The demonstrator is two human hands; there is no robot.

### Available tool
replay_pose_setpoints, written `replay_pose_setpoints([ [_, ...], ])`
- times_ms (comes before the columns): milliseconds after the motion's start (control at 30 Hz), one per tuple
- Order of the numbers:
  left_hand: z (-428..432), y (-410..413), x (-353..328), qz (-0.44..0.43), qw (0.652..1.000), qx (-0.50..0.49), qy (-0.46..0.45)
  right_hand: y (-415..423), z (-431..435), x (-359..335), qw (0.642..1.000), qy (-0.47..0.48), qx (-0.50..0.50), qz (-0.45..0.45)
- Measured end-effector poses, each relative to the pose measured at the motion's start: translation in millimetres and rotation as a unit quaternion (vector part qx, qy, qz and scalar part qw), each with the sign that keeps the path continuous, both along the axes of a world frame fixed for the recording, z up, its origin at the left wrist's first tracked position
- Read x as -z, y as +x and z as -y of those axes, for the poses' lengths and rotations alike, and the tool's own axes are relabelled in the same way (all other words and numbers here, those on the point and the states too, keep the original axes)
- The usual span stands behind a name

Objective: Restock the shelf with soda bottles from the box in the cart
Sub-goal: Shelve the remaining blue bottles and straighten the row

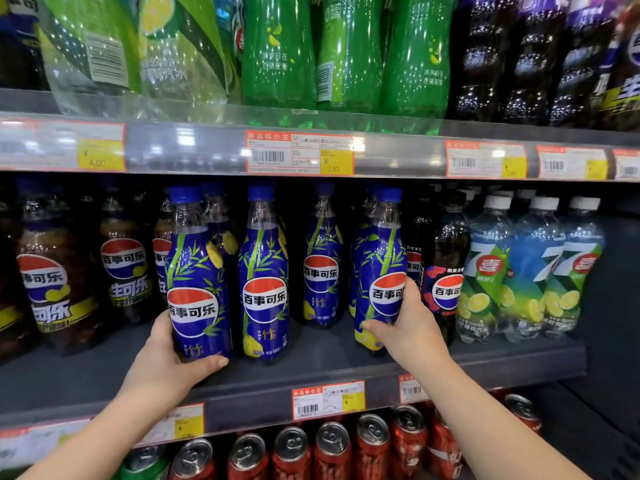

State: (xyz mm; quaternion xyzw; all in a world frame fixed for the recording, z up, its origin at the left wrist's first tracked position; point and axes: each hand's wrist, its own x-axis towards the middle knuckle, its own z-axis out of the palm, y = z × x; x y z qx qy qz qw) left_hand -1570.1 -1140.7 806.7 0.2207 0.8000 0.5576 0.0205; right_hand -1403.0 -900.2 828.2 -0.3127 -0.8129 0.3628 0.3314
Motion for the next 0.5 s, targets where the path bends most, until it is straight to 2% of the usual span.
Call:
replay_pose_setpoints([
  [400,1.1,-1.2,1.0,-0.010,1.000,0.002,-0.003,4.1,7.5,-4.6,0.999,0.017,0.030,0.008],
  [500,-0.6,-1.2,0.2,-0.012,1.000,0.003,0.001,11.2,25.4,-7.8,0.991,0.124,0.052,-0.019],
])
